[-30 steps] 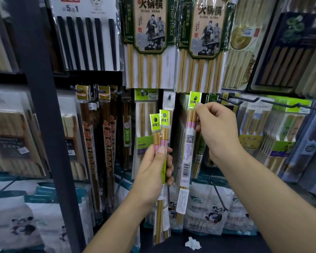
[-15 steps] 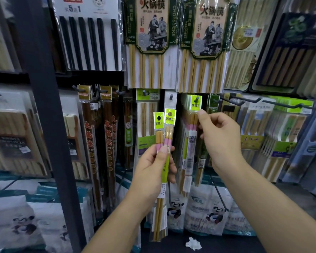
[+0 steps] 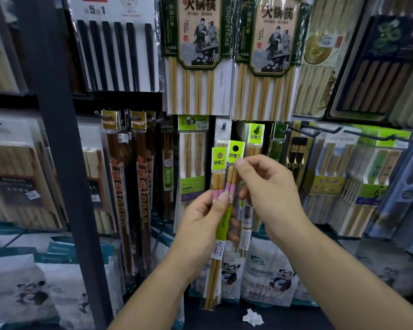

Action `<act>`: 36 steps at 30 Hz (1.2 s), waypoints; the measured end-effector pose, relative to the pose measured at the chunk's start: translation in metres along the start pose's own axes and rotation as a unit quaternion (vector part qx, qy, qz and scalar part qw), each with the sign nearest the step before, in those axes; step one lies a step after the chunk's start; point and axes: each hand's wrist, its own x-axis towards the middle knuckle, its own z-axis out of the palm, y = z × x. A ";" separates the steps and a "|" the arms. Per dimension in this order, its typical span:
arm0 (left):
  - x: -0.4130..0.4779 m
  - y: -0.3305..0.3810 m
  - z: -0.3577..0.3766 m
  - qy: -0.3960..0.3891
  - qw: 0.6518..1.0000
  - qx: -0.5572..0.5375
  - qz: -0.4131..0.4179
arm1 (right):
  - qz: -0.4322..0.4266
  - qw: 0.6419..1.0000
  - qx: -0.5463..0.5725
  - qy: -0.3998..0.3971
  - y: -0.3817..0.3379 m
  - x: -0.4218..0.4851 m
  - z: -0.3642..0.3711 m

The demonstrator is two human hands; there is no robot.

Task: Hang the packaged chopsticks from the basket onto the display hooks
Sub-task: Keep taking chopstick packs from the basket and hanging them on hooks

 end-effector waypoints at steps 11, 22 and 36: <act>0.004 -0.006 -0.005 0.054 0.997 0.057 -0.005 | -0.025 0.997 0.017 0.066 -0.019 0.032 -0.017; 0.004 -0.009 -0.007 0.022 0.999 0.018 -0.044 | 0.005 0.995 -0.046 0.092 -0.007 0.045 -0.022; 0.005 0.009 0.005 0.042 0.998 0.046 0.011 | 0.005 0.989 -0.103 0.105 -0.005 0.017 -0.032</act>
